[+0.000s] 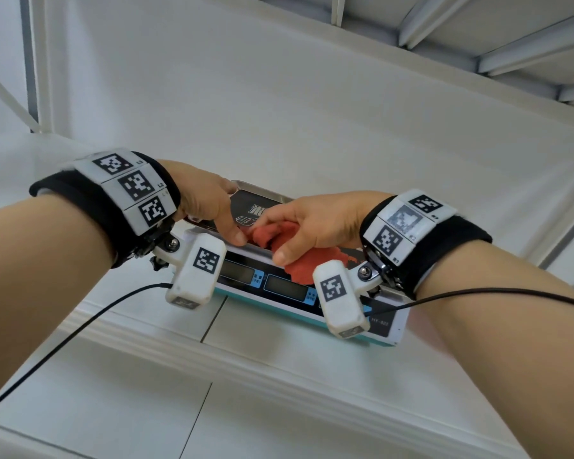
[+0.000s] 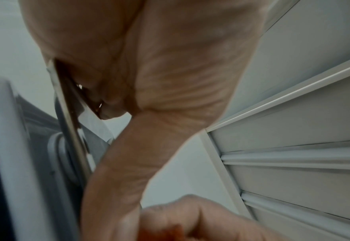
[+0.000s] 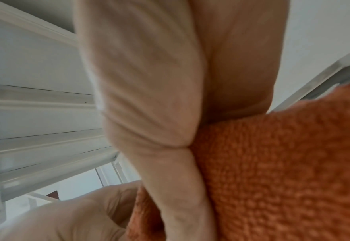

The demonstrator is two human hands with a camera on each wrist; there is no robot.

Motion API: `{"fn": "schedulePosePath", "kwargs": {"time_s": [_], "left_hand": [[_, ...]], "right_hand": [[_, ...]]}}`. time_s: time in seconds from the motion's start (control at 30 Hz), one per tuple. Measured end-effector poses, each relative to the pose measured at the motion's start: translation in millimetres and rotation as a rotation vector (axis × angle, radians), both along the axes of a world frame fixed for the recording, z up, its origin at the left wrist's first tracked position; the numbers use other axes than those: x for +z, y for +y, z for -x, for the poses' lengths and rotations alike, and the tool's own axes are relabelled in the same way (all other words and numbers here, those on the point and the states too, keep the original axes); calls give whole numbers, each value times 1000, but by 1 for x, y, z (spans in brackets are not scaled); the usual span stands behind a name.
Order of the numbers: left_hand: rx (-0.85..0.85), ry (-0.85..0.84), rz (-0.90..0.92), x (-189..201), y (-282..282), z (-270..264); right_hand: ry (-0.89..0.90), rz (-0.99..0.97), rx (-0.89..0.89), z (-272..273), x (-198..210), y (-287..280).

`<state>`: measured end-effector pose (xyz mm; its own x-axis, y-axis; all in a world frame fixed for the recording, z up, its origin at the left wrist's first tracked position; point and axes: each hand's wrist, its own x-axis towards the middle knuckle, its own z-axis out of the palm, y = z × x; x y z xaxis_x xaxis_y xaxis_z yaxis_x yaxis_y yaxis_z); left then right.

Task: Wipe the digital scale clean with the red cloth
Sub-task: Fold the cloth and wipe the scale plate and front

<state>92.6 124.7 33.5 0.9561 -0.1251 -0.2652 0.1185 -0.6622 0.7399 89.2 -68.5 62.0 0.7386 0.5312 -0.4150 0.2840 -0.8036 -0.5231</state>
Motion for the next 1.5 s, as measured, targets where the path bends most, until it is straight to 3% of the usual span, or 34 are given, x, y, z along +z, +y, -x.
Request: {"fn": "schedulePosePath", "kwargs": {"time_s": [0.47, 0.73, 0.87, 1.2, 1.5], "left_hand": [[-4, -37, -60, 1, -6, -1], [-250, -236, -250, 12, -74, 28], [-380, -219, -181, 5, -108, 29], [-294, -294, -315, -3, -116, 32], [-272, -288, -313, 0, -119, 35]], "right_hand": [[-214, 203, -106, 13, 7, -54], [-265, 227, -94, 20, 5, -55], [-319, 234, -96, 25, 3, -58], [-378, 344, -125, 32, 6, -86], [-421, 432, -141, 42, 9, -110]]}}
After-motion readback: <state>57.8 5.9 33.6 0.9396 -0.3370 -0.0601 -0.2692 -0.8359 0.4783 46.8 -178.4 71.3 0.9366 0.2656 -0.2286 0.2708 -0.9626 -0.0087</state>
